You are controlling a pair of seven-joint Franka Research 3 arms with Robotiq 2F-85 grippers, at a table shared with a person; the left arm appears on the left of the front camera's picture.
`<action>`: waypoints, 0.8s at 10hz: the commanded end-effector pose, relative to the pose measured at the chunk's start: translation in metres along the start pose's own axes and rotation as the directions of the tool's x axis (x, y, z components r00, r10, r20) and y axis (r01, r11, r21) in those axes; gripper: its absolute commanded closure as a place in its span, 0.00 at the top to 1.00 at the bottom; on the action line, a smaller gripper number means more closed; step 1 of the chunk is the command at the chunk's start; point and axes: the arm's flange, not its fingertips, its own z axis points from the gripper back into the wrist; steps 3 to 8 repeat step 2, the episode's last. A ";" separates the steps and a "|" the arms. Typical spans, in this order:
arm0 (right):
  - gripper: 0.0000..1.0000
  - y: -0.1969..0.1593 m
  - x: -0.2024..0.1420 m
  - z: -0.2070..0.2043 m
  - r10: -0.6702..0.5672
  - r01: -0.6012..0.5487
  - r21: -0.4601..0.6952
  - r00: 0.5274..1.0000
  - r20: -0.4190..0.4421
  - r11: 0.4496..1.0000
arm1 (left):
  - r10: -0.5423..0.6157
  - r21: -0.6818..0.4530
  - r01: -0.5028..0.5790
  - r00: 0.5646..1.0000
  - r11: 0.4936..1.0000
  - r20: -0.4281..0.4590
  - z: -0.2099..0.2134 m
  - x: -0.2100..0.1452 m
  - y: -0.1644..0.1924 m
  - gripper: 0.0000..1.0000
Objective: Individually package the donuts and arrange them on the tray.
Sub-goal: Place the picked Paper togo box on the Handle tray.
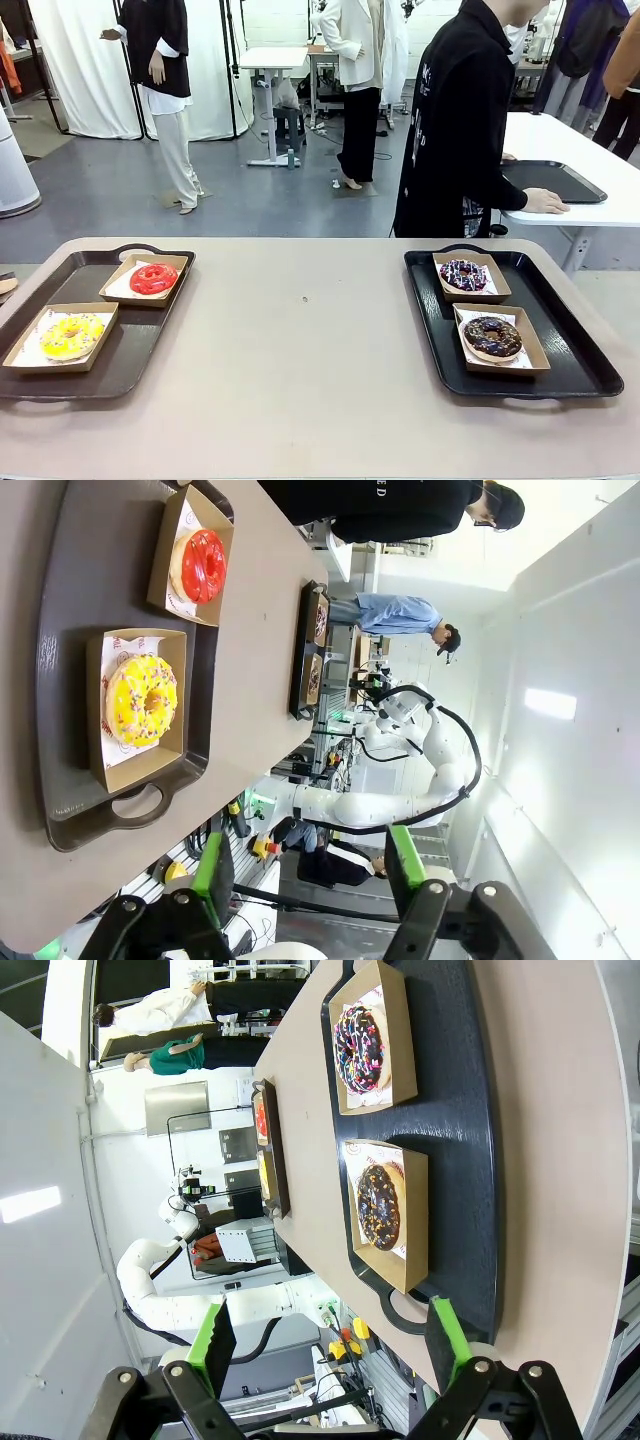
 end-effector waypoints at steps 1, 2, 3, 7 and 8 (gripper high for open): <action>1.00 0.001 0.000 0.000 0.001 -0.001 0.006 1.000 -0.004 1.000 | 0.005 0.008 -0.005 1.000 1.000 0.014 -0.002 -0.005 -0.002 0.80; 1.00 0.001 0.000 0.000 0.001 -0.001 0.006 1.000 -0.004 1.000 | 0.005 0.008 -0.005 1.000 1.000 0.014 -0.002 -0.005 -0.002 0.80; 1.00 0.001 0.000 0.000 0.001 -0.001 0.006 1.000 -0.004 1.000 | 0.005 0.008 -0.005 1.000 1.000 0.014 -0.002 -0.005 -0.002 0.80; 1.00 0.001 0.000 0.000 0.001 -0.001 0.006 1.000 -0.004 1.000 | 0.005 0.008 -0.005 1.000 1.000 0.014 -0.002 -0.005 -0.002 0.80; 1.00 0.001 0.000 0.000 0.001 -0.001 0.006 1.000 -0.004 1.000 | 0.005 0.008 -0.005 1.000 1.000 0.014 -0.002 -0.005 -0.002 0.80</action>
